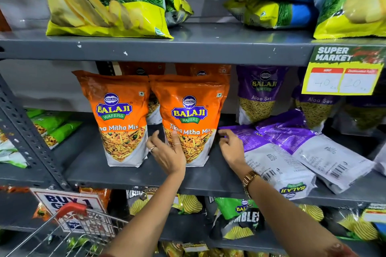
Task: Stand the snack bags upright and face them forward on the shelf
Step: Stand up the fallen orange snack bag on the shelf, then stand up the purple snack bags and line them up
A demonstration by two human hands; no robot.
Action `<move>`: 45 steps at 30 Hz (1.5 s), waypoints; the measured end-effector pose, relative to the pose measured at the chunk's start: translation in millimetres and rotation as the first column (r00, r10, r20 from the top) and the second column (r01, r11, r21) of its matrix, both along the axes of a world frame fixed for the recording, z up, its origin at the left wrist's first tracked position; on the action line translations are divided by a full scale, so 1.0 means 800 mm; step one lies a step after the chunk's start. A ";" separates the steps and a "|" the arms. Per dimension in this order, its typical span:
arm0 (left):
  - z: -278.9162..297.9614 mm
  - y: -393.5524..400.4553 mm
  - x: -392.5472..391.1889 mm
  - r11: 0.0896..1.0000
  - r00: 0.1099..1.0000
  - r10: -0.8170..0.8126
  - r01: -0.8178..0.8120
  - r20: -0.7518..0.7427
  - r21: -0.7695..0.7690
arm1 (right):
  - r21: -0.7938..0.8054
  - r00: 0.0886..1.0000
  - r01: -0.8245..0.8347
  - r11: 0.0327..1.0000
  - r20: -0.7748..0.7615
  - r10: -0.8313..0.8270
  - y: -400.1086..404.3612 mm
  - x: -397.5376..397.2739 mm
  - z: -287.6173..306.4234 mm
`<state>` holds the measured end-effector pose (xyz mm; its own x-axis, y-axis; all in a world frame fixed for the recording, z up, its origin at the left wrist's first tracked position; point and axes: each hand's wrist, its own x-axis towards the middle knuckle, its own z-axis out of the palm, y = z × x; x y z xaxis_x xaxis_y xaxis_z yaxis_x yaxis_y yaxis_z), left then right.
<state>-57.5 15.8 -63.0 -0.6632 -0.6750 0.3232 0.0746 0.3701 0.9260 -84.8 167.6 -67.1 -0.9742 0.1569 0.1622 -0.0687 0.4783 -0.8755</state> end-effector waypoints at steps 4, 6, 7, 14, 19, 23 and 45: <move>0.006 0.022 0.007 0.991 0.990 -0.045 0.029 -0.131 -0.127 | 0.121 0.979 0.178 0.977 -0.124 -0.163 0.030 0.006 0.032; 0.007 0.040 0.012 0.989 0.985 -0.108 0.093 -0.134 -0.115 | 0.166 0.965 0.247 0.955 -0.132 -0.227 0.049 0.007 0.046; 0.009 0.051 0.016 0.986 0.983 -0.127 0.111 -0.134 -0.123 | 0.189 0.960 0.271 0.944 -0.123 -0.251 0.059 0.009 0.051; -0.009 0.131 0.018 0.920 0.925 -0.358 0.373 0.123 -0.123 | 0.378 0.930 0.269 0.886 0.136 -0.341 0.136 0.016 0.050; -0.008 0.183 0.006 0.846 0.667 -0.528 0.466 0.526 0.259 | 0.426 0.864 0.227 0.876 0.327 -0.383 0.173 0.029 0.035; -0.005 0.210 0.014 0.606 0.503 -0.769 0.377 0.394 0.701 | 0.329 0.868 0.163 0.930 0.401 -0.294 0.188 0.031 0.031; 0.031 0.196 0.023 0.754 0.785 -0.614 0.552 0.082 0.357 | -0.436 1.000 -0.006 0.900 0.000 0.007 0.203 0.038 0.022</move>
